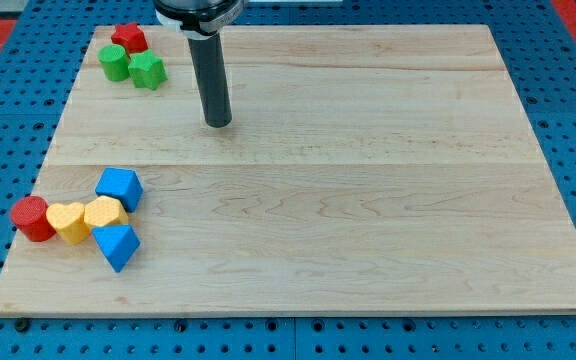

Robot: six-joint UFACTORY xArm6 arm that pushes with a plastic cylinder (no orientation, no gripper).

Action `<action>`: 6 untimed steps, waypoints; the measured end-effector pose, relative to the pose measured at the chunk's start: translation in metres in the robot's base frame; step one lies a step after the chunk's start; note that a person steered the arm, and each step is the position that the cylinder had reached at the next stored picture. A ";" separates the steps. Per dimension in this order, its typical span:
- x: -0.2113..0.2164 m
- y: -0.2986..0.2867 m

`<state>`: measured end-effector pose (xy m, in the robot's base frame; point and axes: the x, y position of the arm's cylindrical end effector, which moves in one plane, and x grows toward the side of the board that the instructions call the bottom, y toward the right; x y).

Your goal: Move the green star to the center

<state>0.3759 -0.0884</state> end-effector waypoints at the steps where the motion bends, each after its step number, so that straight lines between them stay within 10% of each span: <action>1: -0.001 0.000; 5: -0.060 -0.216; 6: -0.109 -0.171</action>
<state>0.2667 -0.2589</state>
